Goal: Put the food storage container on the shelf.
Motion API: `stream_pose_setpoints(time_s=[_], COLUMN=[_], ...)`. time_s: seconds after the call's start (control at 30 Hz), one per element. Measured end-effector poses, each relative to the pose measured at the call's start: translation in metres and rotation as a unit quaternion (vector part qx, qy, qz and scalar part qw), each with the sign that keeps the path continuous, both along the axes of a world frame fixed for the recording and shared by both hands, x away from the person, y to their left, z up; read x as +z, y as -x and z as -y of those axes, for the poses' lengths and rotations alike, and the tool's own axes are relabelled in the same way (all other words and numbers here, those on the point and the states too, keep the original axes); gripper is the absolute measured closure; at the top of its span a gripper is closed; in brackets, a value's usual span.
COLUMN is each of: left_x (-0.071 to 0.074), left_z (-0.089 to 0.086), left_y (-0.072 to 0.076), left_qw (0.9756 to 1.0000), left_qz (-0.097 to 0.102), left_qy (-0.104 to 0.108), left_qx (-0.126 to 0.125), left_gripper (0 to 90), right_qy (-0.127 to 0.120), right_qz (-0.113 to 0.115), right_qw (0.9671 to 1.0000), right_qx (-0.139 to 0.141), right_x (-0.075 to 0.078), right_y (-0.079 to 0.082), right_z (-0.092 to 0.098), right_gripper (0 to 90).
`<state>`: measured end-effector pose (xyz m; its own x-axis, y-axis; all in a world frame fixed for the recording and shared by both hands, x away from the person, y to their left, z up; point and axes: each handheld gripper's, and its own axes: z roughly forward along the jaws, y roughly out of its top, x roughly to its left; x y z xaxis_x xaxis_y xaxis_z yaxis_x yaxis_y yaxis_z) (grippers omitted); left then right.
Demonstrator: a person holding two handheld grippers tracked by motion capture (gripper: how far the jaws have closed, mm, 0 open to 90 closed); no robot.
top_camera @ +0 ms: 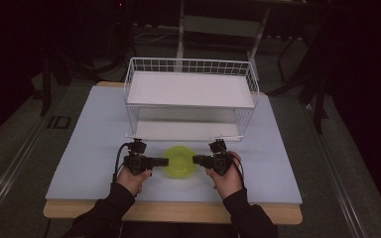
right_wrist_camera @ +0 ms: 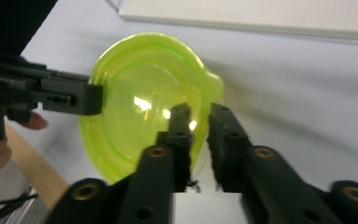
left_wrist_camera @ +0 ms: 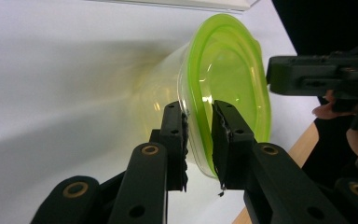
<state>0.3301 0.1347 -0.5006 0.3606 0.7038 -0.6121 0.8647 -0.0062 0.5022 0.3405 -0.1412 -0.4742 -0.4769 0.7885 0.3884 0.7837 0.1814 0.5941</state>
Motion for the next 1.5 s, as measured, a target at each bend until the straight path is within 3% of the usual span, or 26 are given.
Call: stream_pose_setpoints(time_s=[0.17,0.2,0.23,0.3,0.33,0.47,0.53,0.73,0.83,1.2,1.5], left_x=[0.0,0.0,0.0,0.0,0.001,0.002,0.003,0.014,0.023,0.08,0.126], left_z=[-0.001,0.0,-0.001,0.0,0.0,0.001,0.004,0.004,0.002,-0.002,-0.001], left_y=[0.001,0.001,0.001,0.001,0.001,0.002,0.004,0.006,0.006,0.007,0.001], left_qw=[1.0,1.0,1.0,0.9999,0.9999,0.9998,0.9996,0.9997,0.9997,0.9986,0.9971], left_qz=[0.003,0.002,-0.001,0.002,0.005,0.003,0.005,0.014,0.013,0.049,0.075], left_qy=[-0.003,-0.004,-0.006,-0.003,-0.004,-0.002,-0.008,0.003,0.013,0.018,0.01], left_qx=[-0.007,-0.006,-0.002,-0.011,-0.015,-0.02,-0.027,-0.02,-0.018,-0.012,-0.007], left_gripper=[79.2,79.3,79.3,79.5,79.5,80.9,81.1,81.5,81.6,81.7,81.7], right_qy=[-0.015,0.002,0.002,-0.001,-0.005,-0.011,-0.012,-0.02,-0.025,-0.045,-0.05], right_qz=[-0.009,-0.002,0.0,-0.002,-0.007,-0.025,-0.023,-0.007,0.005,0.049,0.079], right_qw=[0.9998,1.0,1.0,0.9999,0.9998,0.9996,0.9996,0.9998,0.9997,0.9978,0.9956], right_qx=[0.003,0.008,0.007,0.015,0.018,0.009,0.006,-0.002,-0.001,0.002,-0.003], right_x=[-0.002,-0.003,-0.004,-0.005,-0.006,-0.004,-0.004,0.007,0.016,0.067,0.112], right_y=[-0.001,0.0,0.0,0.001,0.0,0.001,0.001,0.003,0.004,0.006,0.001], right_z=[0.0,-0.004,-0.004,-0.005,-0.005,-0.005,-0.004,-0.001,-0.001,-0.002,-0.002], right_gripper=[65.8,64.7,64.6,67.7,74.2,77.9,78.8,79.3,79.4,79.4,79.4])
